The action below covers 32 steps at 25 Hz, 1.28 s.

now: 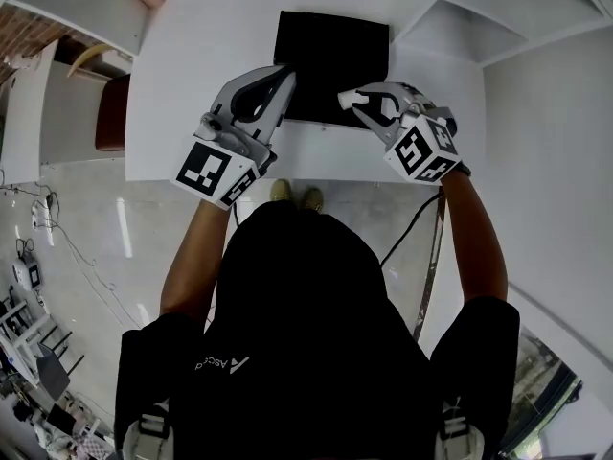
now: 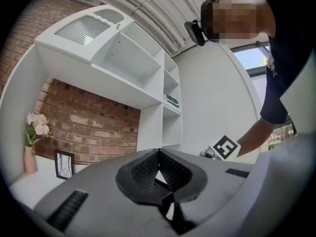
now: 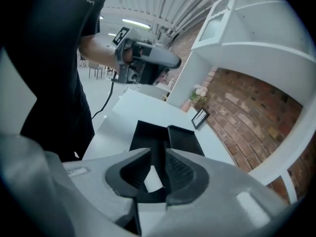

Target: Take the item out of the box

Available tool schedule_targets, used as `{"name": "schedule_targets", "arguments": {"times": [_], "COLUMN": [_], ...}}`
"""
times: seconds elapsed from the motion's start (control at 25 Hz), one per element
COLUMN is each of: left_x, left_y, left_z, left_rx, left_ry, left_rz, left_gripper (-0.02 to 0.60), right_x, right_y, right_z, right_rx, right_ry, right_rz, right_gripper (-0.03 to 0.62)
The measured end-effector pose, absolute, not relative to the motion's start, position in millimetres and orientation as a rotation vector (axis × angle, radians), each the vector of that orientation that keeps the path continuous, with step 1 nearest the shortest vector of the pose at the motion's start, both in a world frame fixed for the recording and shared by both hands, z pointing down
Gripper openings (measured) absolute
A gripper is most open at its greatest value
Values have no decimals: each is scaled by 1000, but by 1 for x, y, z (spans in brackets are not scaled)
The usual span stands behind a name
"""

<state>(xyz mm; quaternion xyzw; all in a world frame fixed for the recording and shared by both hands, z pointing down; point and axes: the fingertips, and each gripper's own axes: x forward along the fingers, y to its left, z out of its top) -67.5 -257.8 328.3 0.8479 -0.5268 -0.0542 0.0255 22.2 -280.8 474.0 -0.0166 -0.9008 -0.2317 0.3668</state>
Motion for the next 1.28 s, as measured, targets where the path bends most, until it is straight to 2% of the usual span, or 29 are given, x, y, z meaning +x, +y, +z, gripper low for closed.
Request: {"name": "schedule_targets", "arguments": {"times": [0.56,0.84,1.28], "left_x": [-96,-105,-114], "left_y": [-260,-260,-262], "left_z": [347,355,365], "left_rx": [2564,2536,2513], "left_ry": [-1615,-1621,-1618], "left_rz": [-185,-181,-170], "left_gripper": [0,0,0], "right_x": [14,16,15], "right_y": [-291,-298,-303], "right_z": [567,597,613], "right_rx": [-344,-385,-370], "right_ry": [-1888,-1749,-1718], "right_rz": [-639,-678,-669], "right_gripper": [183,196,183]}}
